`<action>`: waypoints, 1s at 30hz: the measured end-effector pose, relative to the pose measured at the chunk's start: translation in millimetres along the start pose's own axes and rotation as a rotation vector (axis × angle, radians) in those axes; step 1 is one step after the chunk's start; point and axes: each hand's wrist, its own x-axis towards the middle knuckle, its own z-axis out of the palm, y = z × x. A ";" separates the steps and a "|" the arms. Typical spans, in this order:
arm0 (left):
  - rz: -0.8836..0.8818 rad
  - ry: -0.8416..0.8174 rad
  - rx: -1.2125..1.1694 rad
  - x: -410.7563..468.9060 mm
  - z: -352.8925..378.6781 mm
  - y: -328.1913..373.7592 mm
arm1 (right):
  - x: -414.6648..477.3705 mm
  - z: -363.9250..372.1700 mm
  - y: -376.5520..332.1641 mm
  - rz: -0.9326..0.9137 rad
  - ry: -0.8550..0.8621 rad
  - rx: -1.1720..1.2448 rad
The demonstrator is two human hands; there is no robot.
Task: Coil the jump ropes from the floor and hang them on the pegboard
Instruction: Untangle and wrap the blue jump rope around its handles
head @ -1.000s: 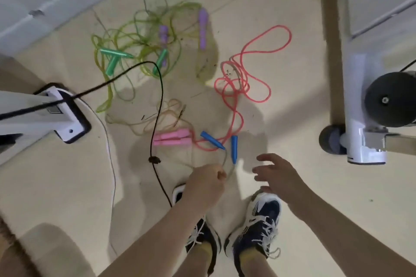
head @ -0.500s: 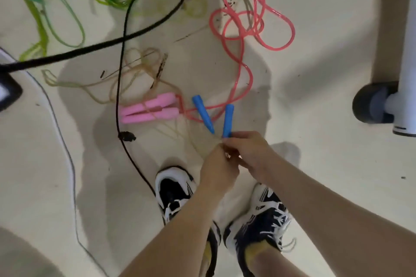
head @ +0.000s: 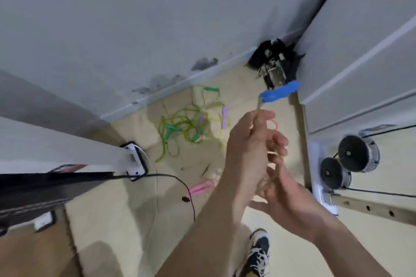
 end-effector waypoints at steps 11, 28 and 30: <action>0.117 0.287 -0.080 -178.0 -9.1 186.1 | -194.6 132.4 -103.4 -0.199 -0.056 -0.278; 0.052 0.031 0.359 -439.9 41.6 57.1 | -310.2 220.7 -214.2 -0.317 -0.238 0.385; 0.051 0.119 0.244 -451.1 38.2 60.3 | -314.4 228.0 -213.3 -0.349 -0.221 0.291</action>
